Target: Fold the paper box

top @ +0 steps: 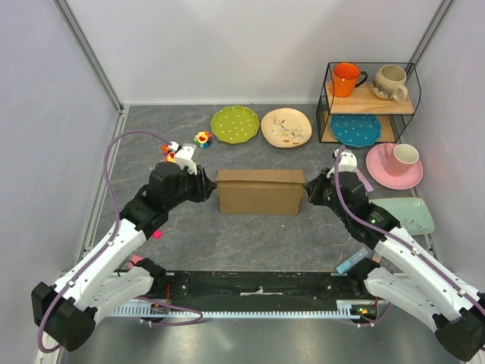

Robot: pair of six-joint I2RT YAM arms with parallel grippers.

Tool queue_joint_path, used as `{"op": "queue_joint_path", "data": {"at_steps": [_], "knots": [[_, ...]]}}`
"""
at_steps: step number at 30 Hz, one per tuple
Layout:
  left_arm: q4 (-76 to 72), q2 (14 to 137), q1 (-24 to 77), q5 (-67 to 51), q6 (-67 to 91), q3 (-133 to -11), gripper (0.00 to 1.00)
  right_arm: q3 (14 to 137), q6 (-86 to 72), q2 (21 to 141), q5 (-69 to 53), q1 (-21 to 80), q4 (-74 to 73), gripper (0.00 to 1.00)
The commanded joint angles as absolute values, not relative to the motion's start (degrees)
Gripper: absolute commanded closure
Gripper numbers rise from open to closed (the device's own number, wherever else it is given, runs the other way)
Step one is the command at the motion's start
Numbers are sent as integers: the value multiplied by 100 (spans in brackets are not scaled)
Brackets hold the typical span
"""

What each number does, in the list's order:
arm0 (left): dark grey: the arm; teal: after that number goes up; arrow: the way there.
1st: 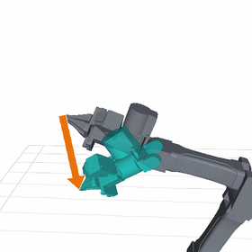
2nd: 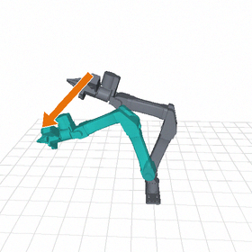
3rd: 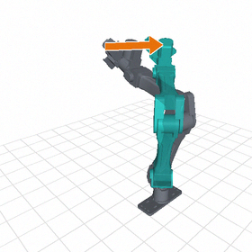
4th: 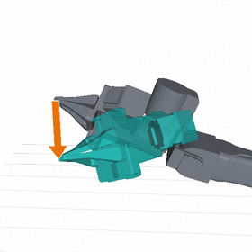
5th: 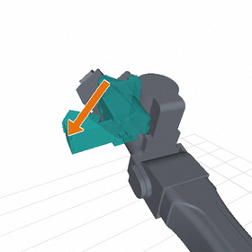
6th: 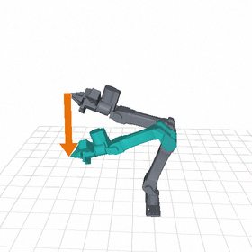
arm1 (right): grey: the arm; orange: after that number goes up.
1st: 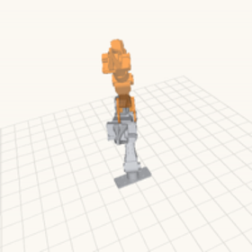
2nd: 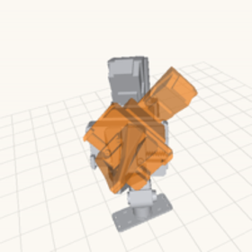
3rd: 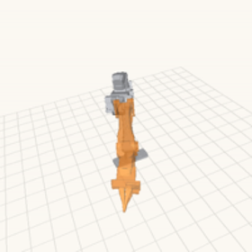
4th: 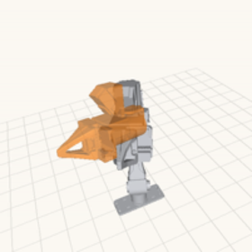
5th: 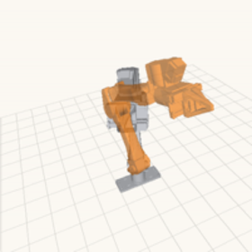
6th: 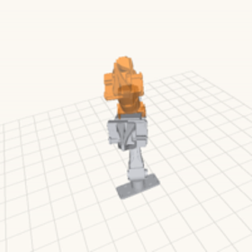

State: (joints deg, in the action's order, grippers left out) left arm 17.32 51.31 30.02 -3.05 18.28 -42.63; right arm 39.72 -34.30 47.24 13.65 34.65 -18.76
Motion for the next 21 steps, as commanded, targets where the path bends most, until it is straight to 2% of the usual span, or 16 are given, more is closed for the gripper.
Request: {"op": "queue_joint_path", "data": {"at_steps": [1,11,17,21], "knots": [[1845,4992,2971,-351,1538,-4728,61,4008,-3357,4931,1406,3463,-2681,100],[1767,5114,2883,-299,1476,-5177,62,4061,-3340,4992,1389,3463,-2681,100],[1055,5607,2883,-509,1810,-5045,69,4025,-3357,4983,1345,3463,-2681,100],[914,5879,2883,-809,1995,-4809,79,4017,-3357,4983,1336,3463,-2681,100]]}}
